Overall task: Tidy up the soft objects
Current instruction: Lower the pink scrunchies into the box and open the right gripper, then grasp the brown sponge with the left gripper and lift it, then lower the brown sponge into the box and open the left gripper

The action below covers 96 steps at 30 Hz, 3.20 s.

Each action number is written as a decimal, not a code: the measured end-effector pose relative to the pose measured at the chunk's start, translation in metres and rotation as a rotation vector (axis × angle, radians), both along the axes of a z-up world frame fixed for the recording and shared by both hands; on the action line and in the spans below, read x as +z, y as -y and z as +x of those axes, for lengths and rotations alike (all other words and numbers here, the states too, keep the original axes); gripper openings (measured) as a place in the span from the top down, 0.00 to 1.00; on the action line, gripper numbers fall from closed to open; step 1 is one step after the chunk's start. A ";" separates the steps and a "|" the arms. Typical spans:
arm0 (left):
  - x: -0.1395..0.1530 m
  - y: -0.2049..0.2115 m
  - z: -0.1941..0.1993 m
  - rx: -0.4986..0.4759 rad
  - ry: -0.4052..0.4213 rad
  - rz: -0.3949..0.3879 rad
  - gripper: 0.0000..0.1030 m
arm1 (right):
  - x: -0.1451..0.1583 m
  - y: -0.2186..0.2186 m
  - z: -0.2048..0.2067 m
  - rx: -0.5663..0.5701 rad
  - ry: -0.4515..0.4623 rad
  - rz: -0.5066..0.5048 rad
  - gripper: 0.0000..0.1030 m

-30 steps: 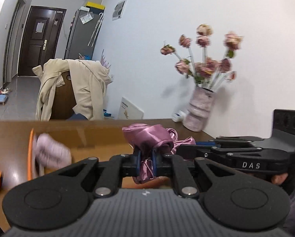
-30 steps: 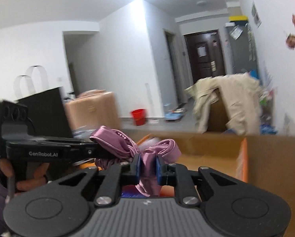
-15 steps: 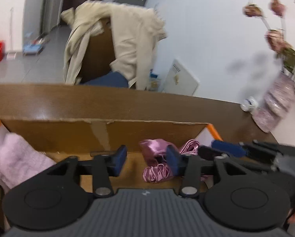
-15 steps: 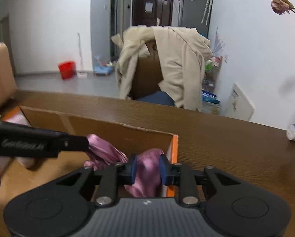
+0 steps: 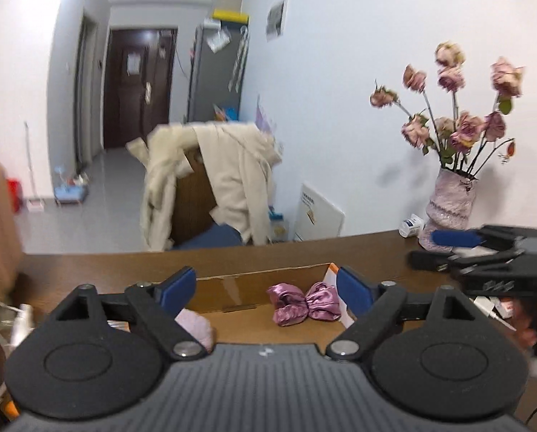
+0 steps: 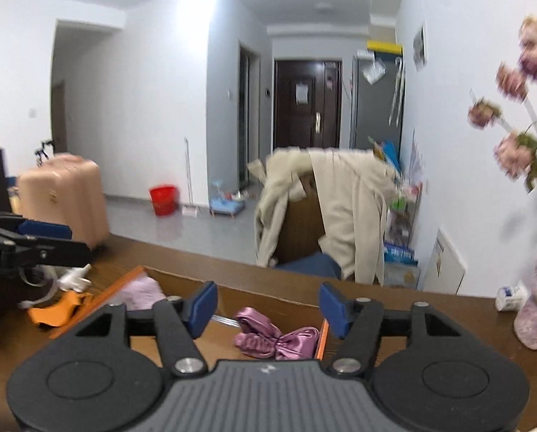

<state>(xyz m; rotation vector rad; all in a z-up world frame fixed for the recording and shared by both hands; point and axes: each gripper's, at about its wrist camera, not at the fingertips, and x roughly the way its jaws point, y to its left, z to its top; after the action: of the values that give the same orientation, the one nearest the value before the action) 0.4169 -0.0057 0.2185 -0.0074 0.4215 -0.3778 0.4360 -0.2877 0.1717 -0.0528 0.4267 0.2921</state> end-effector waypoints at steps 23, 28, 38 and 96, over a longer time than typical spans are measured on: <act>-0.149 -0.070 -0.208 0.190 -0.144 -0.047 0.06 | -0.099 -0.071 -0.244 0.161 -0.119 0.101 0.15; -0.153 -0.059 -0.196 0.110 -0.181 -0.203 0.12 | -0.104 -0.080 -0.236 0.102 -0.072 0.078 0.18; -0.189 -0.023 -0.142 0.004 -0.391 -0.443 0.51 | -0.120 -0.077 -0.159 0.051 -0.172 0.135 0.62; -0.098 -0.076 0.014 0.145 -0.240 -0.161 0.43 | -0.125 -0.099 0.057 0.211 -0.516 0.448 0.54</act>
<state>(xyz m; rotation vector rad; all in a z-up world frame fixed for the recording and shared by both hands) 0.4311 0.0708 0.1202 -0.2406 0.6231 -0.2675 0.4931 -0.1890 0.0466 0.4270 0.8603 0.6083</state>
